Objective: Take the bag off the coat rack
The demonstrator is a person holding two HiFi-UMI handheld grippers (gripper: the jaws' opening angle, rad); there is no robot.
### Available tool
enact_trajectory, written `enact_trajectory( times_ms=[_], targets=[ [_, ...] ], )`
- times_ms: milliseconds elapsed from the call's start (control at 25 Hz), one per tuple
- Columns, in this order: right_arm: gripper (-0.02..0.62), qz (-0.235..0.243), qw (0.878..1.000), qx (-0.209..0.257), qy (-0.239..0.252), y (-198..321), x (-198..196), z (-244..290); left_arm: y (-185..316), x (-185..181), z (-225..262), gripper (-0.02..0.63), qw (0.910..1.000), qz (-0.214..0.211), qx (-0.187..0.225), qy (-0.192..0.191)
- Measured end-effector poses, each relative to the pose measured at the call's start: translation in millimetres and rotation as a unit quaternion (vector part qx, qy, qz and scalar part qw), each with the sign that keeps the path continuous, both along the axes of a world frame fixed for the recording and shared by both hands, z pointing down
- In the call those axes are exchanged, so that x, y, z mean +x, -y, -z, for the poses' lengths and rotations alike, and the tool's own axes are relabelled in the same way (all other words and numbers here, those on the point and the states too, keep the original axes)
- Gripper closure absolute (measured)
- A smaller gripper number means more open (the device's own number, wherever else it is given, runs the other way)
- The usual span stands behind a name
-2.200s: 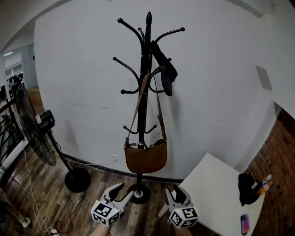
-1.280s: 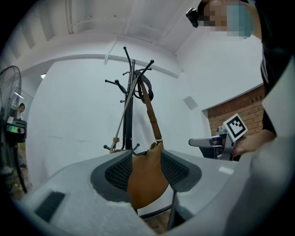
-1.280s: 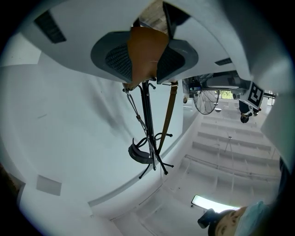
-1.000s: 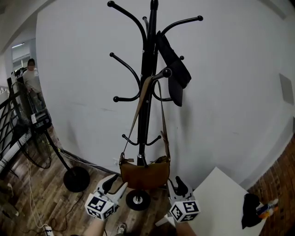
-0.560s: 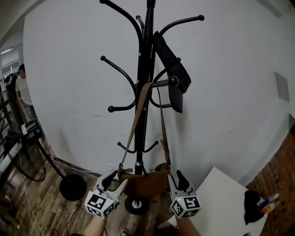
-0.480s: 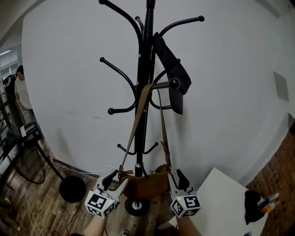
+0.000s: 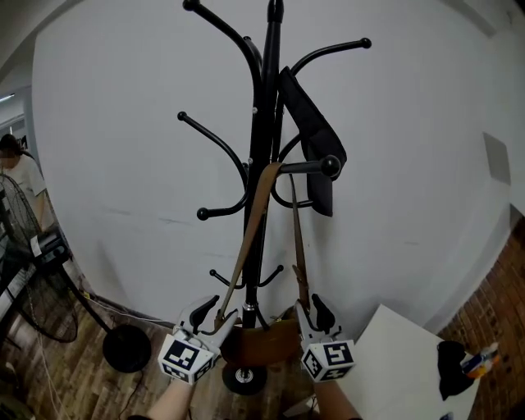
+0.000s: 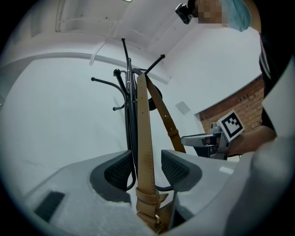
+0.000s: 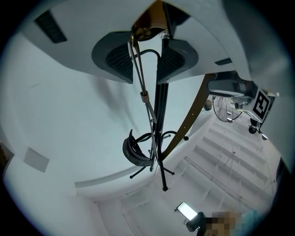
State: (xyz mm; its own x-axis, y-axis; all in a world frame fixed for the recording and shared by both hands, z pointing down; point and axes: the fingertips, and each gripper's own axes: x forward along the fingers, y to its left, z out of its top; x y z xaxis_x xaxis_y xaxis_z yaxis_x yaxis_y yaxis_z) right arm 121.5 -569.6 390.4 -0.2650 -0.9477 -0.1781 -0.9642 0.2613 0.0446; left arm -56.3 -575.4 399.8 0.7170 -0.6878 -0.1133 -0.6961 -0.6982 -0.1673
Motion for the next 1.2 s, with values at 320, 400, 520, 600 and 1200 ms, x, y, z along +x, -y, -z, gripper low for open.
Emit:
enact_trajectory(
  times_ms=[320, 400, 520, 600, 1200],
  targets=[
    [0.466, -0.009, 1.000, 0.004, -0.012, 10.4, -4.6, 3.4, 10.9, 4.2, 0.9, 0.417, 0.9998, -0.013, 0.002, 0.014],
    [0.480, -0.013, 1.000, 0.005, -0.013, 11.7, -3.5, 3.6, 12.9, 4.5, 0.5, 0.425, 0.9997, -0.017, 0.005, 0.015],
    [0.480, -0.017, 1.000, 0.005, -0.013, 13.2, -2.6, 3.5, 12.8, 5.7, 0.2, 0.438, 0.9996, -0.023, 0.011, 0.017],
    [0.480, -0.018, 1.000, 0.004, -0.014, 15.4, -2.5, 3.8, 13.5, 6.9, 0.4, 0.446, 0.9994, -0.024, 0.015, 0.020],
    [0.569, -0.009, 1.000, -0.011, -0.012, 5.9, -0.6, 5.5, 15.3, 7.1, 3.0, 0.589, 0.9991, -0.030, 0.013, 0.028]
  ],
)
